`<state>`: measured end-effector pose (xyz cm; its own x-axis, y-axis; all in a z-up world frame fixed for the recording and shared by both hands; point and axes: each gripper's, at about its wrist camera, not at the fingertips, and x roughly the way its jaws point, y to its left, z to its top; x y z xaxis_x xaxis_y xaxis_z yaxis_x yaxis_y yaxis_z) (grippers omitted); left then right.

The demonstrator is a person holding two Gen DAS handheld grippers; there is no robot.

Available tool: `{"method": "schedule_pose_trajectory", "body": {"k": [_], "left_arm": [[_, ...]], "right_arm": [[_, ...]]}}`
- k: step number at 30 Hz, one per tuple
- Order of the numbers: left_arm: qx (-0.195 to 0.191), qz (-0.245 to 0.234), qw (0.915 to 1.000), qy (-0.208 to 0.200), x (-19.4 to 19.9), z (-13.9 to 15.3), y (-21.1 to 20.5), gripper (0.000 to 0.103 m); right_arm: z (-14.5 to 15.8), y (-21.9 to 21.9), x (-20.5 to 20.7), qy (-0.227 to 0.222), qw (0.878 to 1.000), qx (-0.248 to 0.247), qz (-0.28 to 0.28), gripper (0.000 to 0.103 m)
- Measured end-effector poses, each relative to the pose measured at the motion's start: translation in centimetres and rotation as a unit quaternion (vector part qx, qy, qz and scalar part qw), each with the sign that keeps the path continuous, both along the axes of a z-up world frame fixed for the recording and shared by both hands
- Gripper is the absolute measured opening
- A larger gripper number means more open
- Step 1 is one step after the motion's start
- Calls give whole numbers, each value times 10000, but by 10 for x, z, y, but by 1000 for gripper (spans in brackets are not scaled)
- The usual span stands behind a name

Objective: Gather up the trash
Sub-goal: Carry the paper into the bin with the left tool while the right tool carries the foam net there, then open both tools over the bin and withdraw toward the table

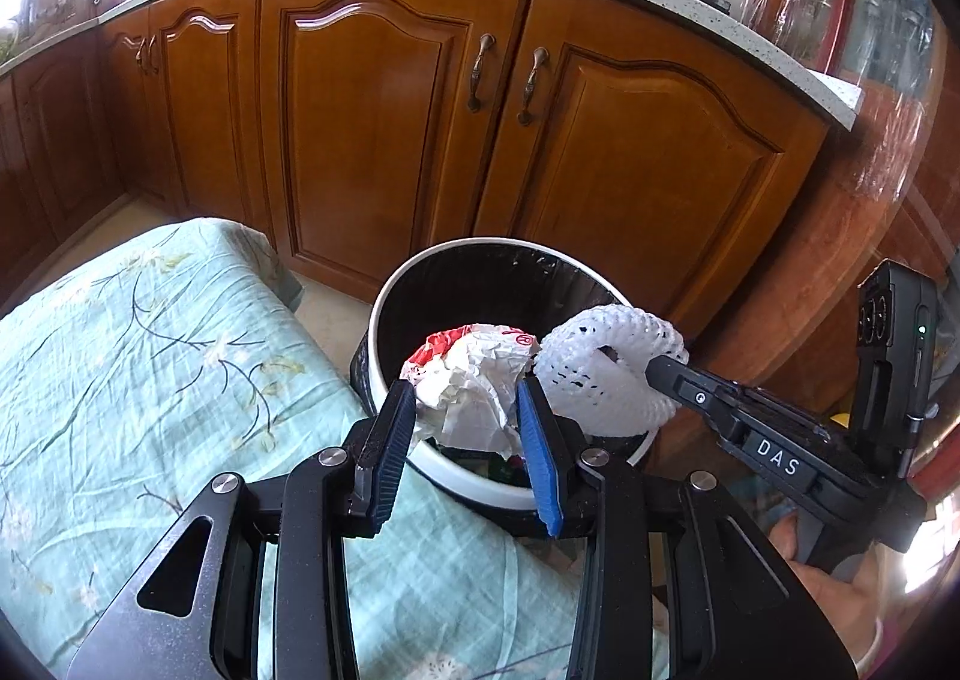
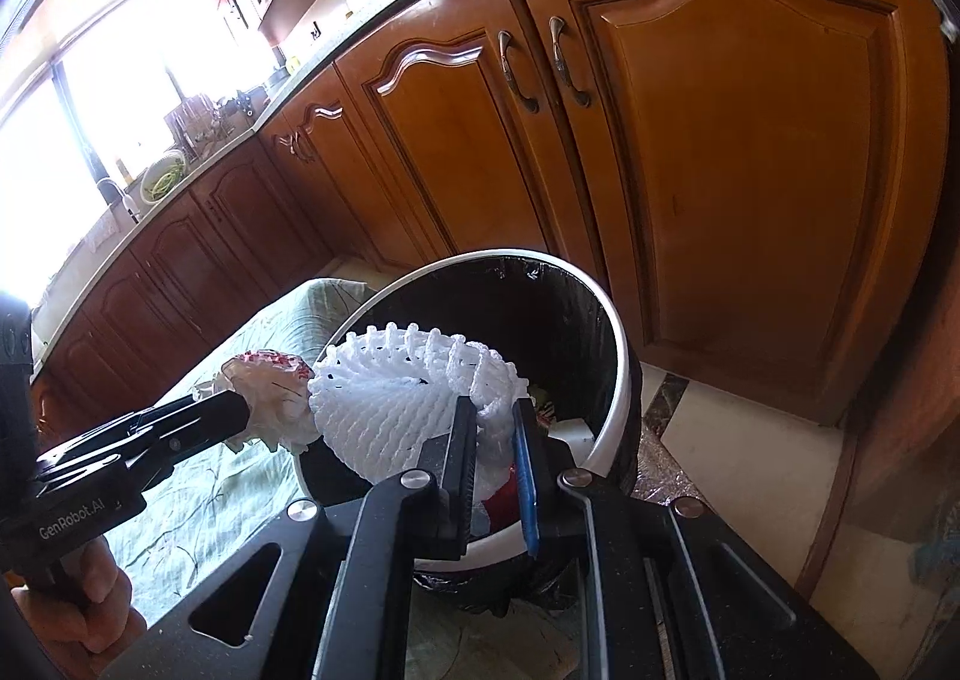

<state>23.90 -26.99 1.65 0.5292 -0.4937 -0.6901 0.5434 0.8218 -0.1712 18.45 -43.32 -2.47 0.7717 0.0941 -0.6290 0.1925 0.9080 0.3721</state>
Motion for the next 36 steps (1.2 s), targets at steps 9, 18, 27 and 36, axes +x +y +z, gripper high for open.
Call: {"method": "schedule_pose_trajectory", "body": {"k": [9, 18, 27, 36], "left_arm": [[207, -99, 9997, 42, 15, -6, -24, 34], [377, -138, 9991, 159, 26, -18, -40, 35], [434, -193, 9985, 259, 30, -22, -46, 42], [259, -95, 9996, 109, 22, -11, -27, 53]], "right_arm": [[0, -3, 13, 195, 9996, -214, 64, 14], [-5, -7, 19, 321, 9991, -250, 111, 15], [-5, -11, 24, 347, 9991, -216, 87, 31], [4, -11, 6, 105, 9999, -101, 13, 44]]}}
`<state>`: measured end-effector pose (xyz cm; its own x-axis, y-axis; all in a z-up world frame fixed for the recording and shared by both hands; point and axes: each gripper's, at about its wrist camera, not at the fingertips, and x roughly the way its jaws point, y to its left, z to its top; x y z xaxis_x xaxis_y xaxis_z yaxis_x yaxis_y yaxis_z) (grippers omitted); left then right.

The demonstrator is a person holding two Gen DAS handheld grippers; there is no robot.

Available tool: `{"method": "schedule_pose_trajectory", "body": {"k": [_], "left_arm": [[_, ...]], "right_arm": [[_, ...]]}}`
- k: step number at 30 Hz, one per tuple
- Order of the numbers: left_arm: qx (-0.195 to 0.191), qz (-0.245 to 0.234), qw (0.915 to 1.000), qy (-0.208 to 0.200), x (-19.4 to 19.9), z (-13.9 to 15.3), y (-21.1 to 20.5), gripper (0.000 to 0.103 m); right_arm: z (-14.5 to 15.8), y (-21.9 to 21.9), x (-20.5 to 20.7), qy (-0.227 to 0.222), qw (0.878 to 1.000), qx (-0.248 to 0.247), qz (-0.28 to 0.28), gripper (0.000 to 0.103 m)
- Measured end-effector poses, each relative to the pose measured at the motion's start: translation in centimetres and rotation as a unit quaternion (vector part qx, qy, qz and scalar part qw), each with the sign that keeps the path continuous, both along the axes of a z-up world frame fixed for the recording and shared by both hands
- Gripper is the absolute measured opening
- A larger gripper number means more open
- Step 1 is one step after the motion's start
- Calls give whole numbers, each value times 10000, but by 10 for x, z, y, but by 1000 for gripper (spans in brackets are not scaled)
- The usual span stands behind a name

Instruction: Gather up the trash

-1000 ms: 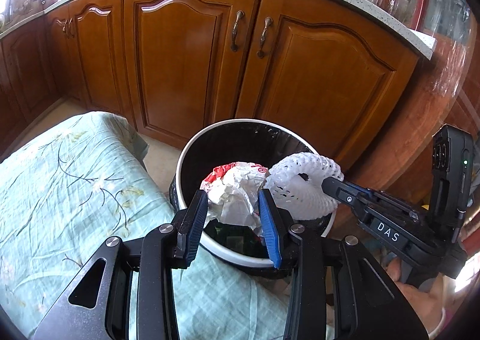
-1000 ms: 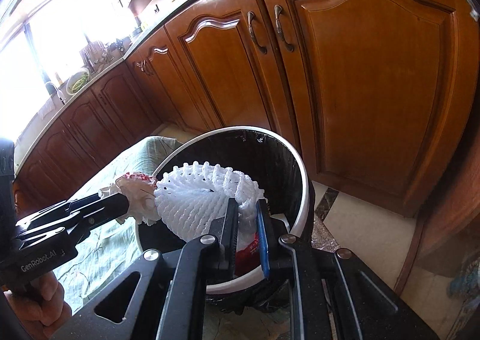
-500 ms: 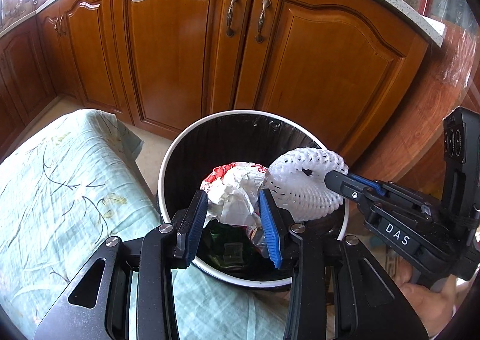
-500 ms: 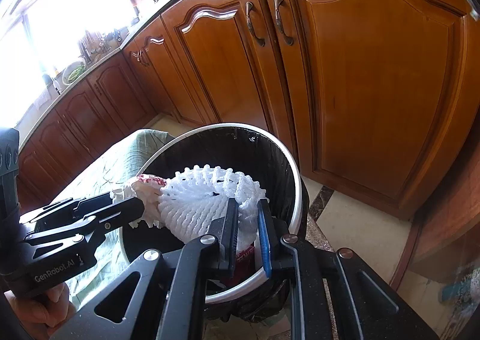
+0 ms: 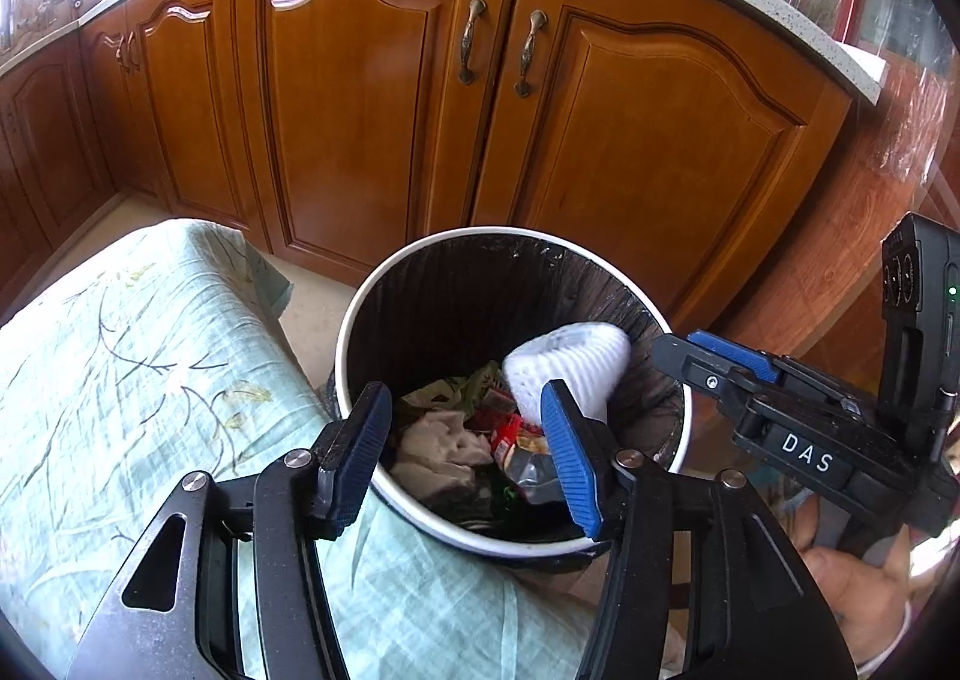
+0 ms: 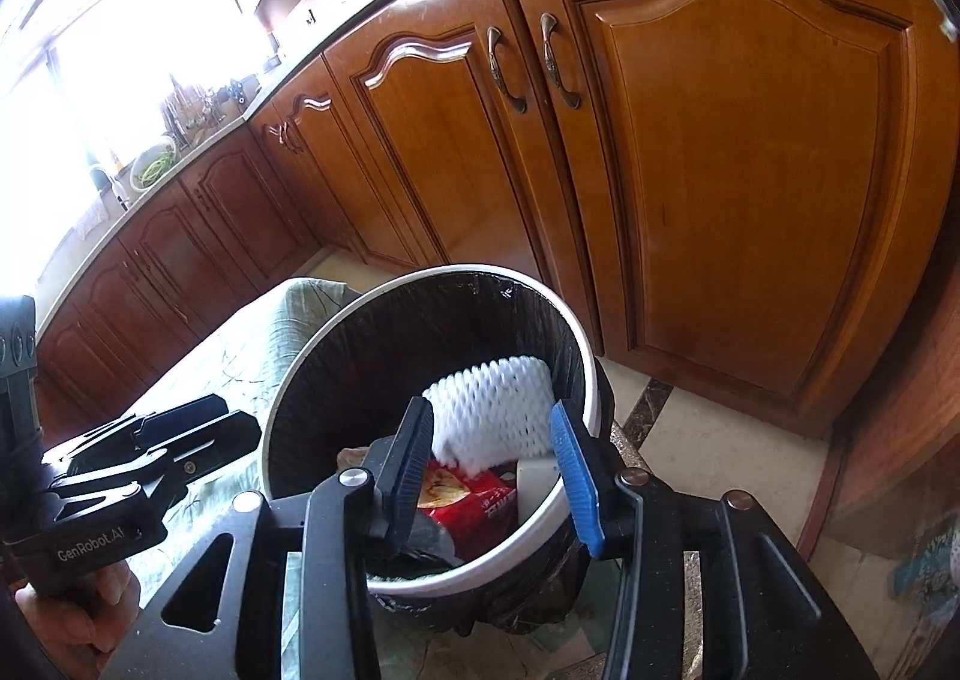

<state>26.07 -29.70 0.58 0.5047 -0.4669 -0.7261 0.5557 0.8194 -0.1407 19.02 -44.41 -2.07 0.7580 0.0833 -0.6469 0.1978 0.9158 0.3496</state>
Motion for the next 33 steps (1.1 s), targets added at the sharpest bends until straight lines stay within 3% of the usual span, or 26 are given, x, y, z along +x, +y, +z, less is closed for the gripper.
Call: {"method": "schedule_pose_trajectory", "body": {"k": [2, 6, 12, 18, 23, 26, 31, 33], "left_arm": [[-56, 61, 10000, -40, -6, 2, 10, 54], [-243, 225, 9994, -18, -21, 3, 37, 58], [-501, 536, 9973, 98, -53, -2, 82, 72], [-694, 856, 9939, 12, -88, -3, 127, 78], [-810, 1074, 9908, -165, -117, -1, 156, 79], [-836, 1143, 9889, -440, -134, 10, 170, 82], [-988, 1304, 9787, -1243, -163, 43, 190, 101], [-995, 1408, 9714, -1631, -177, 53, 197, 103]], "right_arm": [[2, 2, -8, -90, 9999, 88, -26, 47], [1, 14, -29, -295, 9990, 347, -50, 71], [-5, 41, -60, -486, 9960, 744, 2, 82], [4, 70, -84, -665, 9951, 720, 92, 95], [23, 94, -108, -991, 9943, 387, 77, 99], [46, 110, -125, -1330, 9911, -59, 79, 102], [86, 136, -161, -2140, 9723, -933, -107, 103], [90, 143, -171, -2350, 9652, -1132, -193, 103]]}}
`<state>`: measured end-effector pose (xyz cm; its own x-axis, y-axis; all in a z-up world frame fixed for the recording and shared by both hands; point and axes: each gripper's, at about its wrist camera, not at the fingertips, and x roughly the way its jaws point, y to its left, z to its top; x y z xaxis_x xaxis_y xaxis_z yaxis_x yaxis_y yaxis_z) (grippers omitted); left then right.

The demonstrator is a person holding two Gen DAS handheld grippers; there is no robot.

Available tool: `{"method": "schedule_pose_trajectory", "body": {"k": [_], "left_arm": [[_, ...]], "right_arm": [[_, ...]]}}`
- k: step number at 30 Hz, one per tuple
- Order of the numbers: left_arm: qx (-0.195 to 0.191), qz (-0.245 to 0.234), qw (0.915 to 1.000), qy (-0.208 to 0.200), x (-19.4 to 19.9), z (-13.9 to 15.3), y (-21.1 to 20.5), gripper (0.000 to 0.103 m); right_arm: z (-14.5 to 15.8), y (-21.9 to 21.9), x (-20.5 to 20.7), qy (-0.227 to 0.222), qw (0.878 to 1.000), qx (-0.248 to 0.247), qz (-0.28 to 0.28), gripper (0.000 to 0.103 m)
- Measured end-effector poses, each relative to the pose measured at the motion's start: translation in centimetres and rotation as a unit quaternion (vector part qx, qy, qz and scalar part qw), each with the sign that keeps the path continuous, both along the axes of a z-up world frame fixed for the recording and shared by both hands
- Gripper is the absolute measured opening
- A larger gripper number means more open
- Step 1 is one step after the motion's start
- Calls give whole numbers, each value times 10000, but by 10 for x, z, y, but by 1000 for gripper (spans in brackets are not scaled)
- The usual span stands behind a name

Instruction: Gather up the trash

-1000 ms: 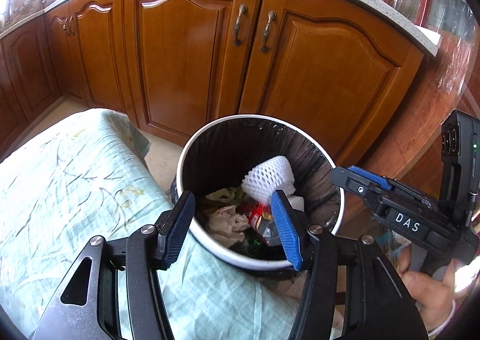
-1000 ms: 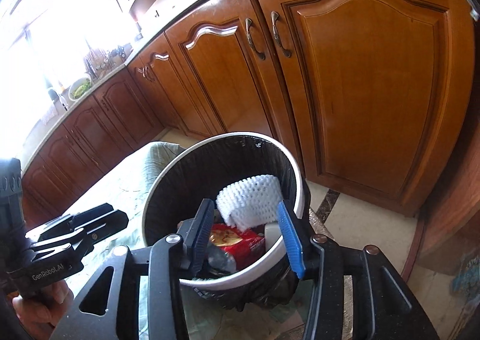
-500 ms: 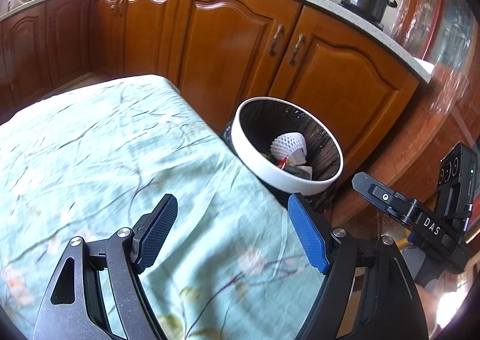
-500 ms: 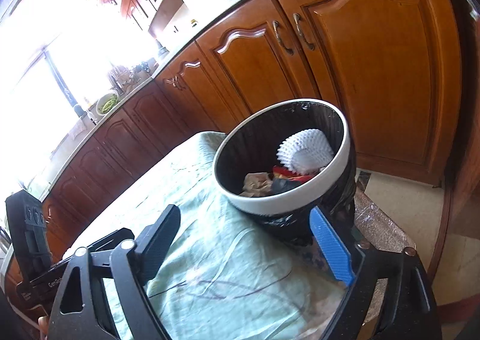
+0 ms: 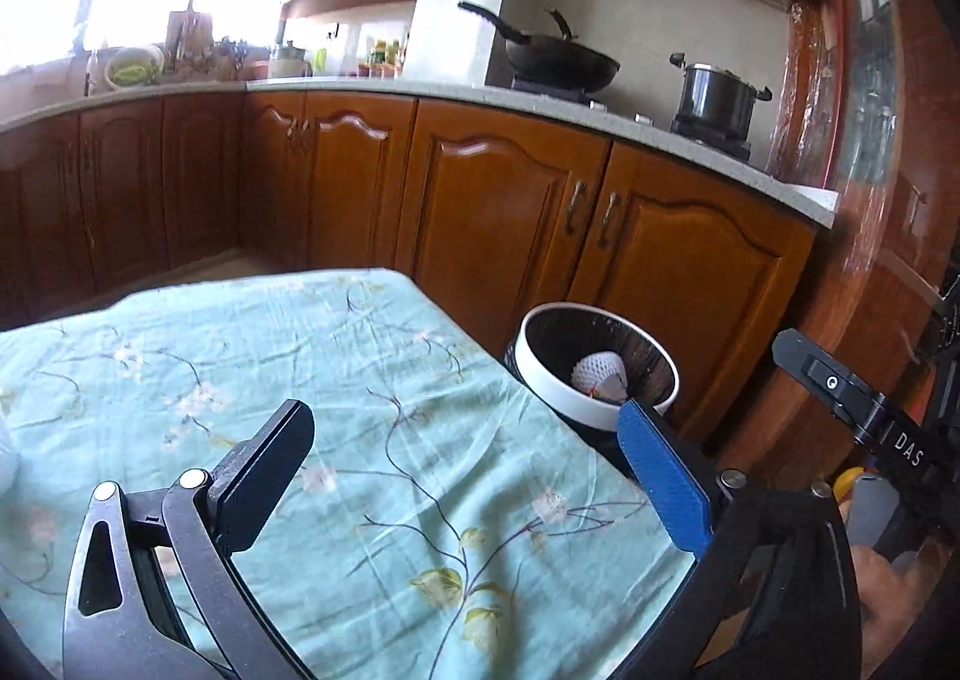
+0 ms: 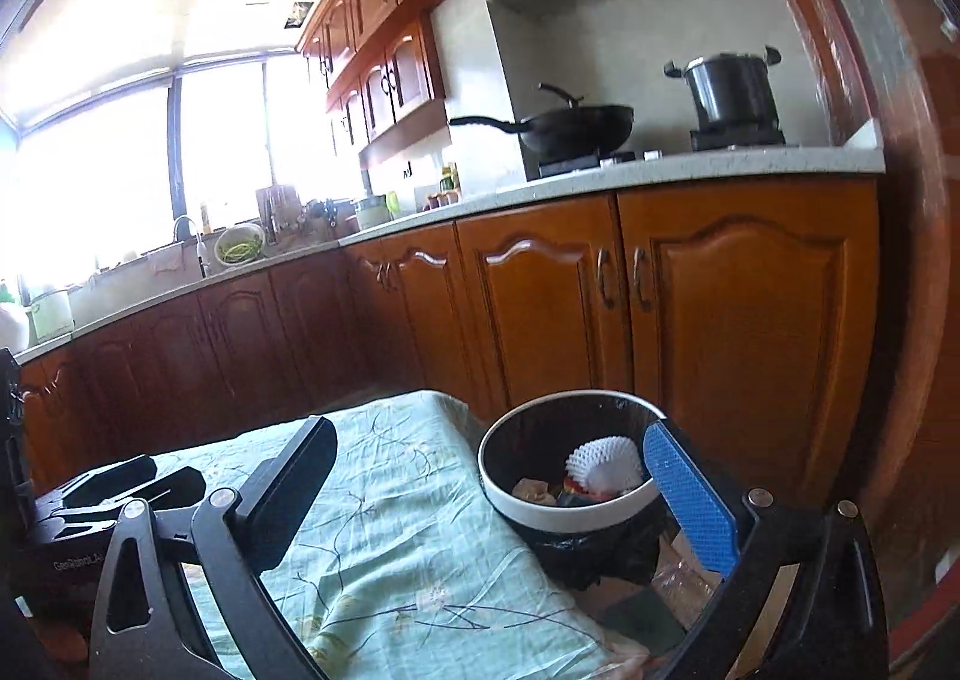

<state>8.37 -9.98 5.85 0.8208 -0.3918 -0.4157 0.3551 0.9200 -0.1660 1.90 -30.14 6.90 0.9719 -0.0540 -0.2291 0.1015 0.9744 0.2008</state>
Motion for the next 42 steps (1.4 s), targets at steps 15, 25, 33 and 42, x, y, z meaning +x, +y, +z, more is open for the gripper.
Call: {"method": "schedule_pose_trajectory", "body": {"k": [15, 25, 33, 42], "left_arm": [[449, 629, 9961, -418, -41, -33, 22, 103], [674, 890, 9925, -508, -58, -41, 30, 103], [756, 960, 9909, -557, -67, -42, 31, 103], [781, 1009, 9899, -611, -70, -40, 31, 103]], "right_arm": [[-54, 35, -12, 347, 9990, -70, 287, 103], [-63, 45, -18, 409, 9985, -76, 350, 103], [-61, 48, -24, 375, 9985, -108, 379, 103], [-60, 49, -28, 343, 9987, -99, 374, 103]]}}
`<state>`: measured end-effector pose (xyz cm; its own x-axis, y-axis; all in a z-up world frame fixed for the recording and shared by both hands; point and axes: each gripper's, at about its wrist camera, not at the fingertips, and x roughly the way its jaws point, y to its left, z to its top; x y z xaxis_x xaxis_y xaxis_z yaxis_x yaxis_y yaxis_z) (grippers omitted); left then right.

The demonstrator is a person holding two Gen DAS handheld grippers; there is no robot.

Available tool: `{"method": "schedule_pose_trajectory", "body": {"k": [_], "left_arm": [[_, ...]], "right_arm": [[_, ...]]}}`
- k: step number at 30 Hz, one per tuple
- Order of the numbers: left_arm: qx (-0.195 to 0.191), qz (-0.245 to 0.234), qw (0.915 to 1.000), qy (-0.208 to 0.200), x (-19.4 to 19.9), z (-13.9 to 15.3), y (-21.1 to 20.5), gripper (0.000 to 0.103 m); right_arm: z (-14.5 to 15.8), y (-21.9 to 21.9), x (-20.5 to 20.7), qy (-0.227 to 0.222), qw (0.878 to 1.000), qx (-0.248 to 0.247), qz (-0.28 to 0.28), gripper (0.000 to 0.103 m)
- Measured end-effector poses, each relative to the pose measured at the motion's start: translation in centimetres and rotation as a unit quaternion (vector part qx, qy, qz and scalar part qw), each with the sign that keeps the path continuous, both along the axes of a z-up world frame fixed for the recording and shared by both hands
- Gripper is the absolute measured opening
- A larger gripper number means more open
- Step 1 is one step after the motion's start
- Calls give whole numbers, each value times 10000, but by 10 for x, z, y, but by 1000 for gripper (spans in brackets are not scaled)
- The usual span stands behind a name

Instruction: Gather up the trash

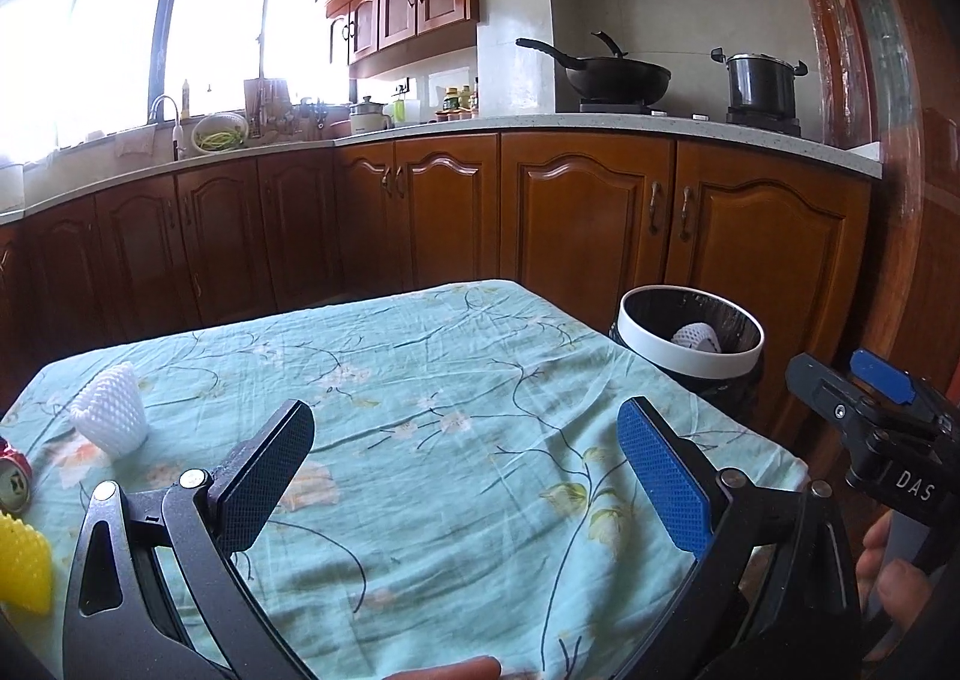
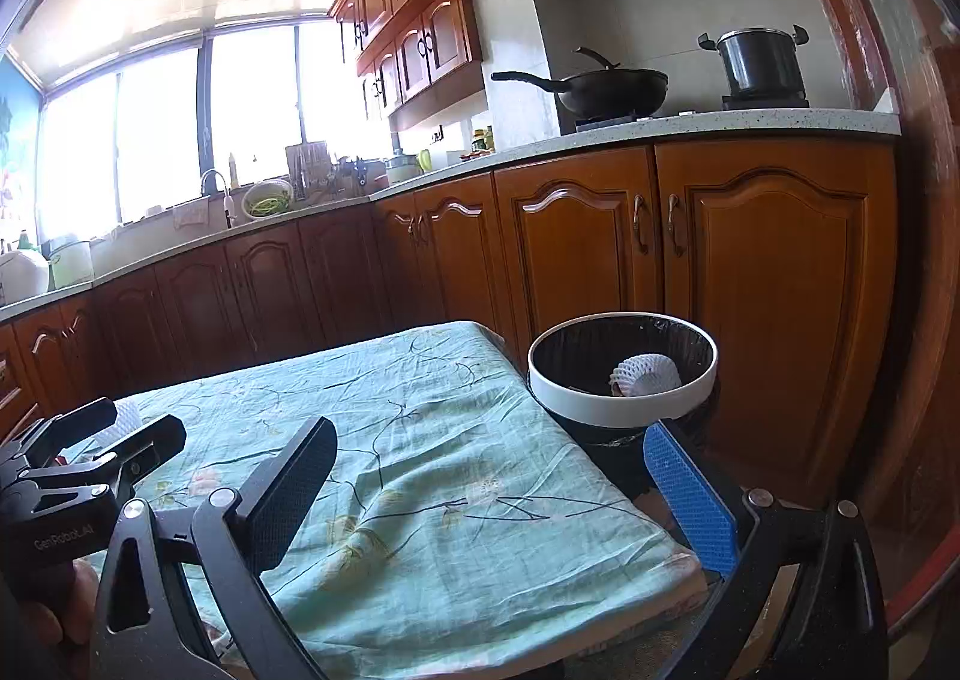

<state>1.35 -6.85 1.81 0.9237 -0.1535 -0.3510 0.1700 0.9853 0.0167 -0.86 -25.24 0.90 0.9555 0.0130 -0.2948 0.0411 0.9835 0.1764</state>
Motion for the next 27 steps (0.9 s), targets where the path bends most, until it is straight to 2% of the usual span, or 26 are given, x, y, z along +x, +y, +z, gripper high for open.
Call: {"method": "schedule_pose_trajectory", "body": {"k": [27], "left_arm": [[55, -62, 10000, -37, -2, 0, -3, 103]], "right_arm": [[5, -1, -5, -76, 10000, 39, 10, 103]]}}
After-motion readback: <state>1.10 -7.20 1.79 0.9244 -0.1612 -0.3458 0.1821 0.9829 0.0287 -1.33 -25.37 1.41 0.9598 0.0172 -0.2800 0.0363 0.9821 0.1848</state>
